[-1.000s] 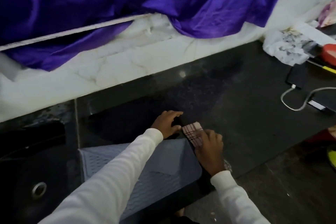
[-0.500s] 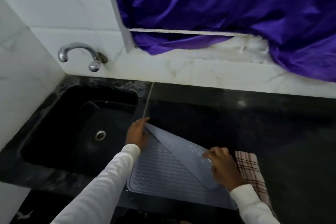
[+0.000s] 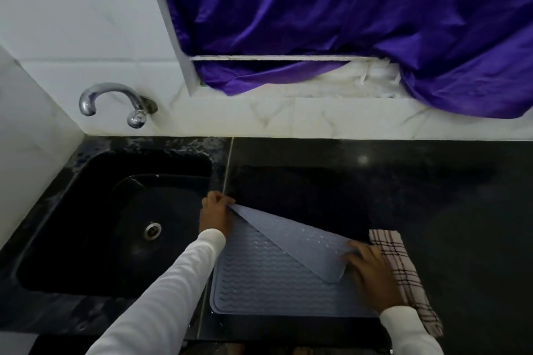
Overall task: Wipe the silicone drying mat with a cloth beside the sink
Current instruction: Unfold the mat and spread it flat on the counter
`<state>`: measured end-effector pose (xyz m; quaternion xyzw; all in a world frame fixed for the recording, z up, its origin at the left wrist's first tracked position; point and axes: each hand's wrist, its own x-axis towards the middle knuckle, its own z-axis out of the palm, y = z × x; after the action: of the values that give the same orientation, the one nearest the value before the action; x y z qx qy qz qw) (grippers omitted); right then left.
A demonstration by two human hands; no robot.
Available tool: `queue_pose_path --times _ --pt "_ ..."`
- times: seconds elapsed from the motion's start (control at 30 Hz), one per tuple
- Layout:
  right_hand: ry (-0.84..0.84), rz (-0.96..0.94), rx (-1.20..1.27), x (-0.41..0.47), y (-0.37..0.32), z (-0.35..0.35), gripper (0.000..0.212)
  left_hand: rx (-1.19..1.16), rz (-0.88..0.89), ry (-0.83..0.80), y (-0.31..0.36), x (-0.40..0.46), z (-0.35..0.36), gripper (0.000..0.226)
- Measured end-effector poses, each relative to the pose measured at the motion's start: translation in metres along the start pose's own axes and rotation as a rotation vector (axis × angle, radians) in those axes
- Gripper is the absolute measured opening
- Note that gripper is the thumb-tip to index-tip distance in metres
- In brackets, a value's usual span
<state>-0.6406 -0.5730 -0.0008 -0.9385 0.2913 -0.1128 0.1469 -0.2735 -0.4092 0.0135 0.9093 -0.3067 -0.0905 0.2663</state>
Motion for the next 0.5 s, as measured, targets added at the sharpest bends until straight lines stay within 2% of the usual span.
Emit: queue_pose_path --times 0.07,0.23,0.33,0.4,0.5 --pt "0.09 0.072 0.111 0.003 0.0 -0.008 0.024 -0.086 -0.01 0.031 -0.005 0.004 0.001 0.027" --pt "0.204 0.292 0.636 0.036 0.0 -0.043 0.03 -0.253 -0.06 -0.001 -0.014 0.02 -0.005 0.03" --pt "0.233 0.518 0.822 0.068 0.012 -0.04 0.017 -0.408 -0.18 -0.045 -0.006 0.021 -0.015 0.017" --pt "0.226 0.645 0.824 0.092 0.025 -0.031 0.01 -0.474 -0.219 -0.046 -0.006 0.027 -0.014 0.017" --pt "0.165 0.791 0.705 0.12 0.041 -0.016 0.013 -0.455 -0.232 -0.053 -0.004 0.034 -0.015 0.017"
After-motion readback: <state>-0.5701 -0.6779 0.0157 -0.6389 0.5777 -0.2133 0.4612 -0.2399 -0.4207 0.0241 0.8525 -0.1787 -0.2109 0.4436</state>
